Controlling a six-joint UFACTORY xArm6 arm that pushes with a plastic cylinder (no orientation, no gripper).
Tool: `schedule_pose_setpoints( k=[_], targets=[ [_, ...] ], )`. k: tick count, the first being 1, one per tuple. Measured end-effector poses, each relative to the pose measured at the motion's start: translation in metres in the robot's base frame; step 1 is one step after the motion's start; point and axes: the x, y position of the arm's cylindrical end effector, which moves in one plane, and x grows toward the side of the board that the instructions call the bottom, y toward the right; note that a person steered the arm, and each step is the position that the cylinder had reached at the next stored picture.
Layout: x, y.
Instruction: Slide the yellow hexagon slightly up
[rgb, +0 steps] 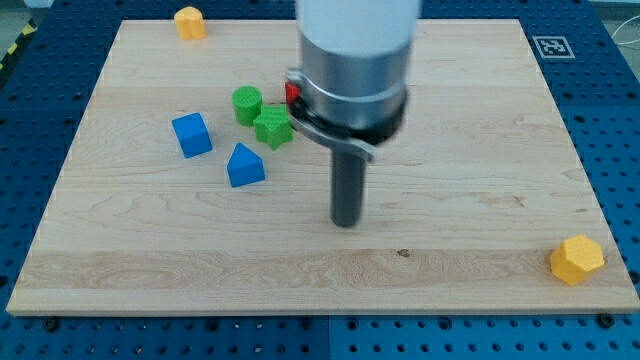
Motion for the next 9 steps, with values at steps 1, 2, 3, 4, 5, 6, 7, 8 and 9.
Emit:
schedule_pose_setpoints(
  k=[1, 2, 3, 4, 5, 6, 7, 8, 9],
  targets=[
    [0.045, 0.051],
    [0.073, 0.088],
    [0.072, 0.123],
    [0.073, 0.190],
    [0.073, 0.215],
    [0.072, 0.225],
    [0.072, 0.222],
    [0.059, 0.207],
    [0.036, 0.193]
  ],
)
